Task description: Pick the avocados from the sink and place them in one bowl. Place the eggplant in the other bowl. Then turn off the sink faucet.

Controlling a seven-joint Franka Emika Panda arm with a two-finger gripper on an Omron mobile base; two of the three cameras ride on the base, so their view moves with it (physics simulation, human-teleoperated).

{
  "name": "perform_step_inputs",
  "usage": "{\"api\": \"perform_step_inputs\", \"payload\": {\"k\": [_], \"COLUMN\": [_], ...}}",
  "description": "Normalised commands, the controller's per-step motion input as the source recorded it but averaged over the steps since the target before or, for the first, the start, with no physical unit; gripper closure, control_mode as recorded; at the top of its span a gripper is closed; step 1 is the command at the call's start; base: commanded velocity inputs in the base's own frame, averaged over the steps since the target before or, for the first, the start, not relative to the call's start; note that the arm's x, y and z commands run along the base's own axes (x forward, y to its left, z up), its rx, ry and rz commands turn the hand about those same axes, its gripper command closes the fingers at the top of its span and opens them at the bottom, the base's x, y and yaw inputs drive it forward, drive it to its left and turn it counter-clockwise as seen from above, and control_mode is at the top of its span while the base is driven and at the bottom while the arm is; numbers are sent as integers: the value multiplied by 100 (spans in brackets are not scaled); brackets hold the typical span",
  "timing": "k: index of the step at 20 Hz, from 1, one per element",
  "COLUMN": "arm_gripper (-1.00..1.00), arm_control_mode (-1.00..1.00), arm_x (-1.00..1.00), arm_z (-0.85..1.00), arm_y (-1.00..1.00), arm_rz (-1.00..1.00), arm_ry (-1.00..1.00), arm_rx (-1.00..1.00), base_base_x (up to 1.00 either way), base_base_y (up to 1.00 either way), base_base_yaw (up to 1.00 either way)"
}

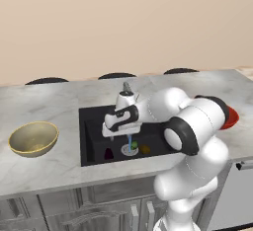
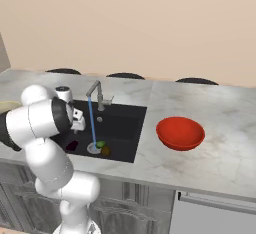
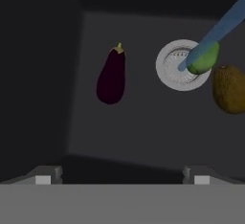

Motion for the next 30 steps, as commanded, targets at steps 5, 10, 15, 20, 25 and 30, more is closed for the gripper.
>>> {"api": "perform_step_inputs", "payload": {"k": [5, 10, 15, 20, 25, 30], "arm_gripper": [-100, -100, -100, -100, -100, -100], "arm_control_mode": [-100, -100, -100, -100, -100, -100], "arm_x": [11, 6, 3, 9, 18, 16], "arm_z": [-29, -29, -30, -27, -21, -23], "arm_y": [0, 1, 7, 7, 5, 9], "arm_rz": [0, 0, 0, 0, 0, 0], "arm_ry": [0, 0, 0, 0, 0, 0], "arm_rx": [0, 0, 0, 0, 0, 0], "base_base_x": [0, 0, 0, 0, 0, 0], "base_base_y": [0, 0, 0, 0, 0, 0], "base_base_yaw": [0, 0, 0, 0, 0, 0]}}
